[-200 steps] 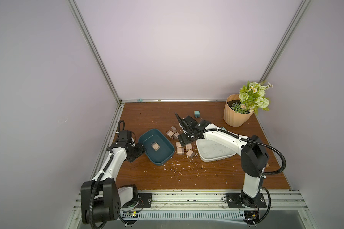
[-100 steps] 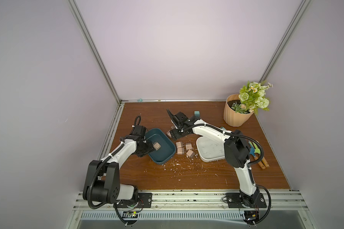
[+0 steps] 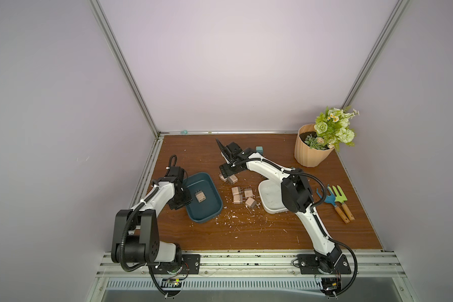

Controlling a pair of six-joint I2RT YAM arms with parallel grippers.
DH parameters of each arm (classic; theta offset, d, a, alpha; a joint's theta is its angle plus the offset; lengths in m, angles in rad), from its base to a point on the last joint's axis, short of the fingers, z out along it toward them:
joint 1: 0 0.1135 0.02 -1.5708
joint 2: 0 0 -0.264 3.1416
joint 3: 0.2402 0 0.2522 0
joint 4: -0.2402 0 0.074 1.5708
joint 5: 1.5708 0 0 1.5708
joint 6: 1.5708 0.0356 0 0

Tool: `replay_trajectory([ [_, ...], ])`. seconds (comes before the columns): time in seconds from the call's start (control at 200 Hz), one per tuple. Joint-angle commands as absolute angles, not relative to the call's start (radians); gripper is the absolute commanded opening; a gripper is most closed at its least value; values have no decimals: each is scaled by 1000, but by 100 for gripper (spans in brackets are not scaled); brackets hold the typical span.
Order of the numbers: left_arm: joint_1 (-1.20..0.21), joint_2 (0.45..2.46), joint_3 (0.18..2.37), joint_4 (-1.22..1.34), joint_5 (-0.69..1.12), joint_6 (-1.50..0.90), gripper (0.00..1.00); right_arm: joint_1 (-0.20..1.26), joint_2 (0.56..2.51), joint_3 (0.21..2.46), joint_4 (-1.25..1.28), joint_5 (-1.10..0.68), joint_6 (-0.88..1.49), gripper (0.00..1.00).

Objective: Place the plugs by color into the storage box
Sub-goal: Move the plug to the center of the board, then move the storage box to the center of the board.

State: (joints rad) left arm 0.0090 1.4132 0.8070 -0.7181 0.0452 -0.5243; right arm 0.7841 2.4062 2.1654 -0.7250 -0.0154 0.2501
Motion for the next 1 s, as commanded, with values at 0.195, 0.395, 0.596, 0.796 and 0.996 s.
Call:
replay_trajectory([
  [0.195, 15, 1436, 888, -764, 40, -508, 35, 801, 2475, 2275, -692, -162, 207, 86],
  [0.395, 16, 1456, 895, -739, 67, -479, 35, 814, 2502, 2265, -704, -136, 164, 83],
  [0.596, 14, 1473, 898, -718, 86, -468, 35, 823, 2498, 2234, -710, -90, 162, 66],
  [0.796, -35, 1518, 937, -712, 64, -442, 35, 794, 2451, 2149, -705, -36, 181, 58],
  [0.996, -135, 1585, 983, -693, 61, -453, 34, 721, 2337, 1959, -650, -10, 191, 58],
])
